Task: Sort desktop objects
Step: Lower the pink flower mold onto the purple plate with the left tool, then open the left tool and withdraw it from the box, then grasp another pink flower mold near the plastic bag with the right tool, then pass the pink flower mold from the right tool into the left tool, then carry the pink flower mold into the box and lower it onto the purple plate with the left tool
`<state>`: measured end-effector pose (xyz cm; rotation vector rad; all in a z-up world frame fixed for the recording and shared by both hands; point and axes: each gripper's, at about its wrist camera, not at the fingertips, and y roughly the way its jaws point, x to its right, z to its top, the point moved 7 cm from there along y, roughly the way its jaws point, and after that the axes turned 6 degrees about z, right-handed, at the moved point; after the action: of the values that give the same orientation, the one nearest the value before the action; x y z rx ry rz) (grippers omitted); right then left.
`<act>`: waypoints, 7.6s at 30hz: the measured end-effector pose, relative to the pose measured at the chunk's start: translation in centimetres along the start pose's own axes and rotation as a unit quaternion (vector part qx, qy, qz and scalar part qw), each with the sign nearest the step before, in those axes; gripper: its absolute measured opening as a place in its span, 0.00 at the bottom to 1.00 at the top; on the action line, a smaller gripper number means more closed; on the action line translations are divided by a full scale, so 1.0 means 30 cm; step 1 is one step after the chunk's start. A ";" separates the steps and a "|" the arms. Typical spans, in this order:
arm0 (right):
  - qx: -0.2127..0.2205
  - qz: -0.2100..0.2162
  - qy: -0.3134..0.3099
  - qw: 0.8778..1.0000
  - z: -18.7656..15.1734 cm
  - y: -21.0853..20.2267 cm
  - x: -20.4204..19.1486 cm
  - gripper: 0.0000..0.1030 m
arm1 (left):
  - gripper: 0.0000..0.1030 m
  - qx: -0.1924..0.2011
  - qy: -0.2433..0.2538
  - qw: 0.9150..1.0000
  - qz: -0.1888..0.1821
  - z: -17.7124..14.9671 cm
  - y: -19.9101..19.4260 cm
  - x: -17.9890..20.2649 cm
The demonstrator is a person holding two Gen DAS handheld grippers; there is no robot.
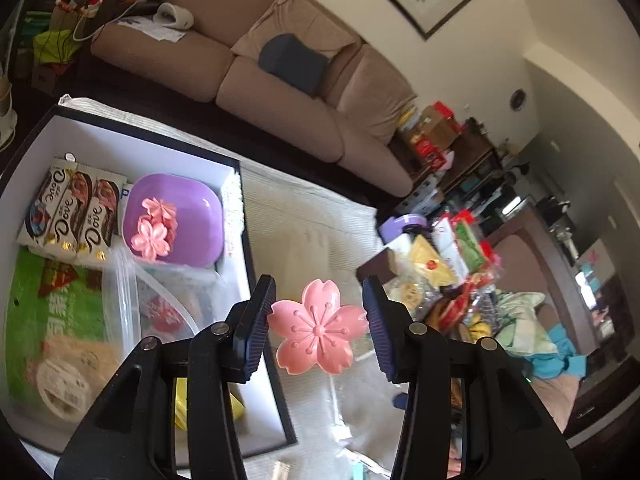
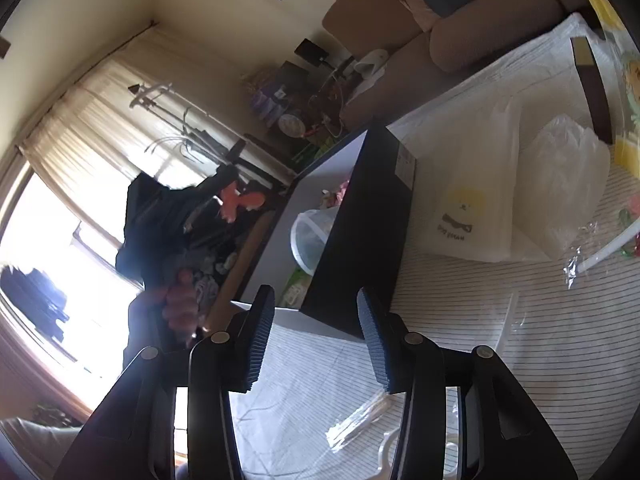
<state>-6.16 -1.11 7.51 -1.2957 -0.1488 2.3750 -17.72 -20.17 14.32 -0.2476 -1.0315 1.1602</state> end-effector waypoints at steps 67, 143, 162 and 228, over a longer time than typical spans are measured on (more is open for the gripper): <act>0.101 -0.177 0.021 0.979 0.145 -0.417 0.316 1.00 | 1.00 -0.026 0.126 0.992 0.014 -0.501 -0.005 0.361; 0.068 -0.111 0.082 0.988 0.177 -0.274 0.354 0.04 | 1.00 -0.057 0.108 0.993 -0.002 -0.626 0.041 0.294; 0.065 0.303 0.238 0.920 0.019 0.008 -0.049 0.06 | 0.97 0.013 -0.055 0.968 -0.245 -0.439 -0.051 0.203; -0.039 -0.301 -0.182 0.935 0.013 -0.005 -0.020 0.65 | 0.40 -0.020 0.046 0.985 0.168 0.087 0.176 -0.112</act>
<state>-6.14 -1.20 8.23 -0.6821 -0.6579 2.0427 -23.17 -21.59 10.52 -0.5173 -0.9548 1.4177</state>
